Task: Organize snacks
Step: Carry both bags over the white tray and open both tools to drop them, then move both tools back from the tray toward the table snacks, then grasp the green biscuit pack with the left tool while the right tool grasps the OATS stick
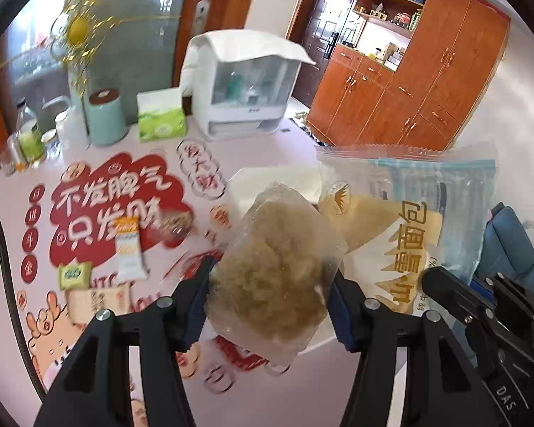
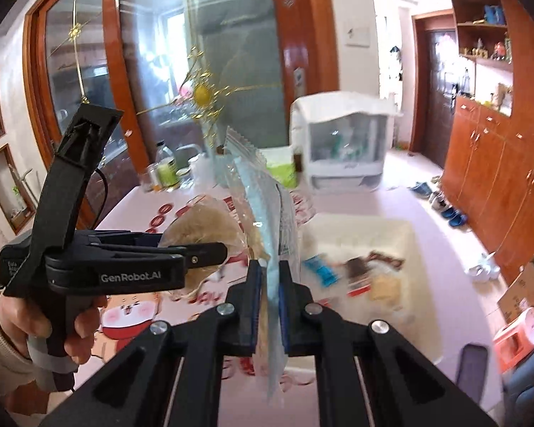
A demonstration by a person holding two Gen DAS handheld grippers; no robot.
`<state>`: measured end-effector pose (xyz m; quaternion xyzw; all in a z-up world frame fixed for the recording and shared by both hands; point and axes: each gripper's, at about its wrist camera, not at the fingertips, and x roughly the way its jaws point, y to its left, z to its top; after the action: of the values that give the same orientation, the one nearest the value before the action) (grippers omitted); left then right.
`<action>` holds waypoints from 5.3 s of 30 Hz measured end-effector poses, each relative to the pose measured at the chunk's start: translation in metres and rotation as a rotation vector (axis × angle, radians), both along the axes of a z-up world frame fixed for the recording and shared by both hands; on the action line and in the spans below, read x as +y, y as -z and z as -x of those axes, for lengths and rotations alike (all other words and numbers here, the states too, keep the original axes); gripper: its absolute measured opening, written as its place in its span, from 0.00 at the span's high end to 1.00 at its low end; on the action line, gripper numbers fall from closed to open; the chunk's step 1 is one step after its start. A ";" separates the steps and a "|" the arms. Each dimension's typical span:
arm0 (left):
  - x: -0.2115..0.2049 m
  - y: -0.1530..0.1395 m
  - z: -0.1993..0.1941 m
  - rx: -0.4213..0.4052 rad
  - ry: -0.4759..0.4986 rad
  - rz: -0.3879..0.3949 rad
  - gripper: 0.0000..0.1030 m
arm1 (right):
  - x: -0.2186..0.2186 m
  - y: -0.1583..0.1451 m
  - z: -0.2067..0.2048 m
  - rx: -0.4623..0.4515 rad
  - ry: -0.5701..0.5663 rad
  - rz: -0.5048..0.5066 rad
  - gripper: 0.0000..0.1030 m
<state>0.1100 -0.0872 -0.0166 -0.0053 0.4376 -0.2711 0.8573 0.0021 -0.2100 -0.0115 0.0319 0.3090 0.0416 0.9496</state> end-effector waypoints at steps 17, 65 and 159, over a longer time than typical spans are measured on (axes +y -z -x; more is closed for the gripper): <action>-0.141 0.031 -0.047 -0.018 -0.044 -0.158 0.35 | -0.123 0.018 -0.068 0.078 0.094 -0.042 0.92; 0.035 -0.022 0.066 -0.147 -0.268 -0.198 0.14 | -0.033 0.026 -0.035 0.203 0.018 -0.114 0.58; 0.235 0.186 -0.173 0.246 -0.073 -0.333 0.66 | 0.177 0.195 -0.265 0.607 -0.018 -0.088 0.62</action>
<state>0.2830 0.1481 -0.2025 0.0878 0.5773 -0.1610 0.7957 0.2675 -0.0331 -0.2069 0.0813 0.5766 0.0520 0.8113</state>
